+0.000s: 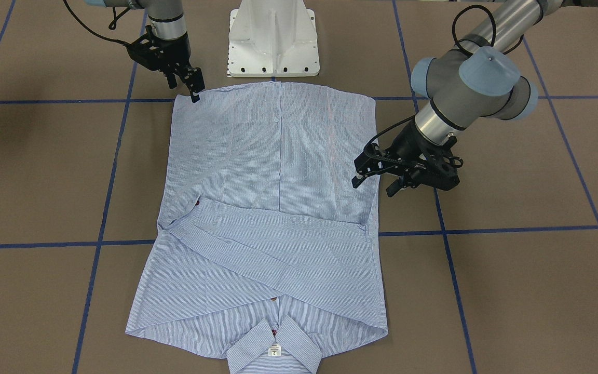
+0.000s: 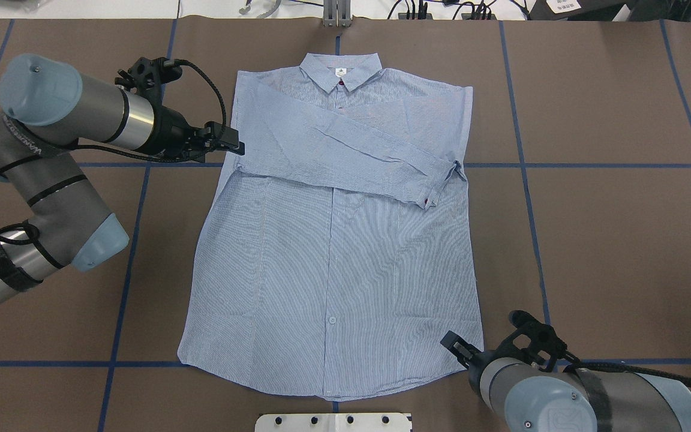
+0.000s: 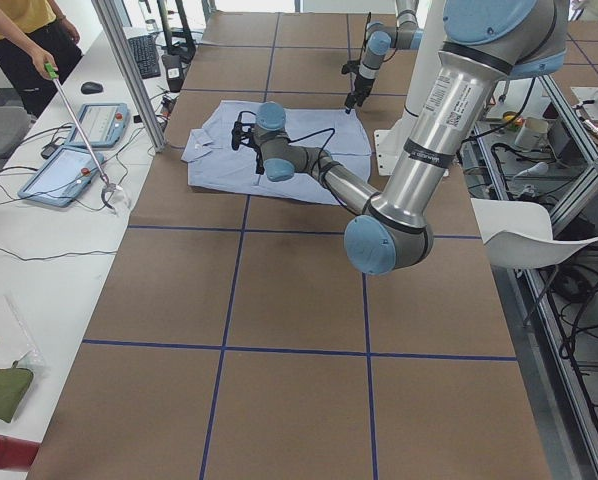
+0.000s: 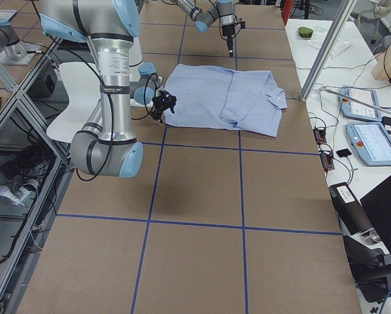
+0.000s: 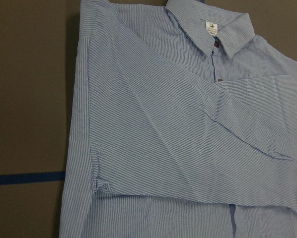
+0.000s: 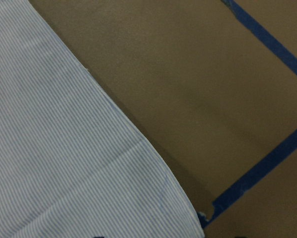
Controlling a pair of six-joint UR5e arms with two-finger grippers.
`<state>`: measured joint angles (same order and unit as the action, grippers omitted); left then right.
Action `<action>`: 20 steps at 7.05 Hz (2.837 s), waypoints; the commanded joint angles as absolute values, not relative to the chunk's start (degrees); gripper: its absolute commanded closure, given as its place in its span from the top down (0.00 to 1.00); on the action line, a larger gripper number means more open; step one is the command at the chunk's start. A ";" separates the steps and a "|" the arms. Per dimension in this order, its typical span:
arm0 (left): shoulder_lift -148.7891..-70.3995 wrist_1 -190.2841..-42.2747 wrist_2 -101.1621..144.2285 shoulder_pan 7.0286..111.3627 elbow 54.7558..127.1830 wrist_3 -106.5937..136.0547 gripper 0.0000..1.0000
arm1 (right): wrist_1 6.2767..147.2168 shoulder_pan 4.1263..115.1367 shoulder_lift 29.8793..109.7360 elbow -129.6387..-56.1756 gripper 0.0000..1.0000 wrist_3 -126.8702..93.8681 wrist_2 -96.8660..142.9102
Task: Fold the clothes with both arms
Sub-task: 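Release the sleeve with the left gripper while the right gripper moves toward the hem, then move the left gripper down to the hem corner nearest the robot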
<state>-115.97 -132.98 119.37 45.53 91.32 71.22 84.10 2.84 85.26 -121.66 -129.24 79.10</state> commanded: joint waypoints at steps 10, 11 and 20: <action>-115.93 -132.98 119.09 45.26 91.23 72.77 0.95 | 84.46 2.81 85.87 -121.11 0.54 -129.29 79.10; -115.93 -132.98 119.09 45.26 91.23 73.30 0.95 | 84.46 2.81 85.87 -121.11 0.45 -129.29 79.10; -95.91 -132.45 103.05 23.26 110.29 99.34 0.93 | 84.29 3.16 85.87 -123.05 0.00 -129.20 79.80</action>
